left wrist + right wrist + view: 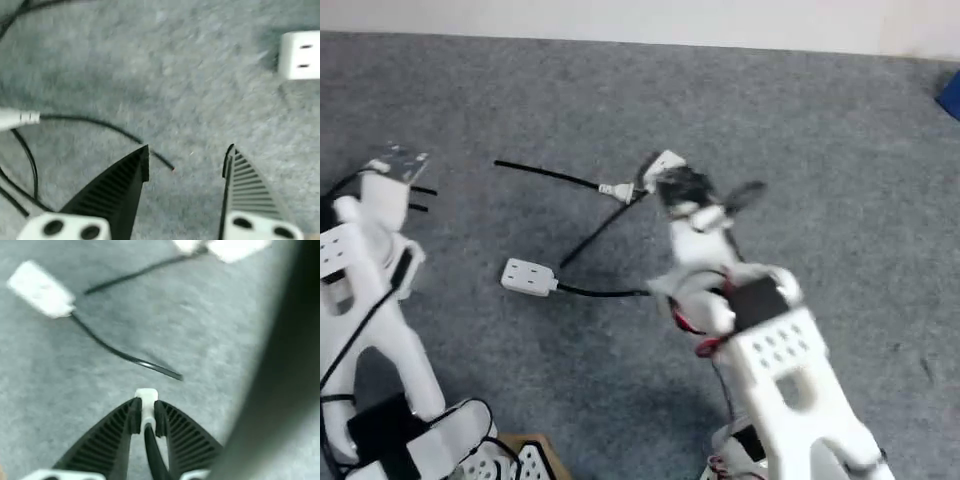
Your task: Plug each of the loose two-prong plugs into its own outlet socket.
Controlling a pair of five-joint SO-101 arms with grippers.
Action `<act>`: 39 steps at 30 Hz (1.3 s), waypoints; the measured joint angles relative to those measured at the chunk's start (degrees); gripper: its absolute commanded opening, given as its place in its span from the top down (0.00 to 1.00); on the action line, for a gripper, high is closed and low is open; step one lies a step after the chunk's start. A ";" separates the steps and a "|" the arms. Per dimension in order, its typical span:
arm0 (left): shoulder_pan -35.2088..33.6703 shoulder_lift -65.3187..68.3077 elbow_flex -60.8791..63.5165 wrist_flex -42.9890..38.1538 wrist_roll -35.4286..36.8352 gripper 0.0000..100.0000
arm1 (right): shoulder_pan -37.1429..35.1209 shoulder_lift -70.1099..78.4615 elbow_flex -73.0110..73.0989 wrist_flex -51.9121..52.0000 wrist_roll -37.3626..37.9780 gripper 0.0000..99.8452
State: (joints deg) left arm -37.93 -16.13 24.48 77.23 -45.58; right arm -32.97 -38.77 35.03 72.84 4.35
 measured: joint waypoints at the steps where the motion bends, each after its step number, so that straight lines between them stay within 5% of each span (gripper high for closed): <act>1: -1.32 0.44 0.00 0.00 0.00 0.75 | -0.97 3.52 -2.73 0.00 0.18 0.99; 5: -8.53 2.29 0.00 -3.60 -0.18 0.75 | -1.41 18.73 -16.00 0.53 -1.23 0.99; 11: -20.40 5.10 0.00 -13.80 0.70 0.75 | -1.23 38.15 -32.62 4.13 -24.97 0.99; 16: -24.35 8.88 0.00 -19.16 2.02 0.75 | -9.49 42.29 -33.67 1.93 -35.16 0.99; 21: -26.20 13.10 0.00 -21.63 2.99 0.75 | -14.77 42.29 -34.55 -1.32 -38.33 0.99; 28: -30.51 17.41 0.00 -29.45 4.84 0.75 | -15.03 42.29 -34.64 -7.65 -38.42 0.99; 39: -30.42 18.55 0.00 -30.24 4.75 0.75 | -14.95 50.29 -34.81 -13.63 -35.60 0.99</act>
State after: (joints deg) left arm -68.35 2.42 24.48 46.99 -40.84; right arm -47.91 11.52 0.22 59.21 -31.25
